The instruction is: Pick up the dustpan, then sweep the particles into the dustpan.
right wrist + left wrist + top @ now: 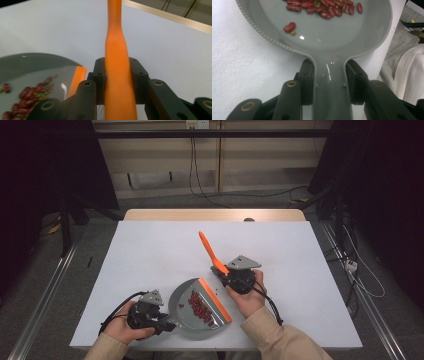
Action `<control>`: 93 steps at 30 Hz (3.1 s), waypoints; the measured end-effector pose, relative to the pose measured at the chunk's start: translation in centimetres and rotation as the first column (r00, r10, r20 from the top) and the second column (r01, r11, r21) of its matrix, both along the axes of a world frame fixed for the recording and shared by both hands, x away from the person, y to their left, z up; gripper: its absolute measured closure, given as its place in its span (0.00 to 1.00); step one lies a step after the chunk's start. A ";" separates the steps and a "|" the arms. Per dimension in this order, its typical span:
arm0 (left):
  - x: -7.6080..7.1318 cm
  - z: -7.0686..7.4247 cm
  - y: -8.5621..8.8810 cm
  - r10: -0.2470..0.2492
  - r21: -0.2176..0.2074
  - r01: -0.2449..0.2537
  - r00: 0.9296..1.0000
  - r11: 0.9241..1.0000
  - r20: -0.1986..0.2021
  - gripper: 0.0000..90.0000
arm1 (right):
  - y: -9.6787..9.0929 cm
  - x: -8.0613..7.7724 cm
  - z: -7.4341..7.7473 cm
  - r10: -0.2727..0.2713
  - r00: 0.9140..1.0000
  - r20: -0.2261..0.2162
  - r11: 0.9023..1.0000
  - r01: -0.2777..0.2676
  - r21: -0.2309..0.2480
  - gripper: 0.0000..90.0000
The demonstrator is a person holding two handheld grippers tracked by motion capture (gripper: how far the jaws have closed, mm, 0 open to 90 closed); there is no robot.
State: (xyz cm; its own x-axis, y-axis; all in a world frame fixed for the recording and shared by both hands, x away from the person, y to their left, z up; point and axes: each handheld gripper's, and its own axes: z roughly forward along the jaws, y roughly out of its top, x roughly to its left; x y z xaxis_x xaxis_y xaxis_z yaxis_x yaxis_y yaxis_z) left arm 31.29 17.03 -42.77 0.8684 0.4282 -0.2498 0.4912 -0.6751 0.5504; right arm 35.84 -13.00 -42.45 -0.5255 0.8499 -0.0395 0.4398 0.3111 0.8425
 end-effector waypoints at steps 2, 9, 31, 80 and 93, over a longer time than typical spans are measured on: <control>0.0 0.0 0.0 0.005 -0.005 -0.005 1.000 1.000 -0.002 0.70 | 0.3 -0.1 -0.4 0.011 1.000 -0.008 1.000 -0.011 0.004 0.79; 0.0 -0.1 -0.1 0.002 -0.003 -0.002 1.000 1.000 -0.003 0.70 | 2.9 -1.5 -0.5 0.079 0.997 -0.020 0.997 -0.079 0.018 0.79; -0.2 -0.7 -0.7 -0.001 -0.003 0.002 0.999 1.000 0.048 0.70 | 0.4 -1.1 0.4 0.066 0.998 -0.007 0.991 -0.064 0.119 0.79; 1.1 0.3 1.7 0.204 -0.087 -0.194 0.970 0.977 0.131 0.70 | -3.8 -0.6 0.7 0.024 1.000 -0.011 0.986 -0.022 0.165 0.79; 2.6 0.4 2.2 0.306 -0.102 -0.293 0.940 0.951 0.148 0.70 | -6.4 -0.4 1.0 -0.020 1.000 -0.010 0.981 0.022 0.190 0.79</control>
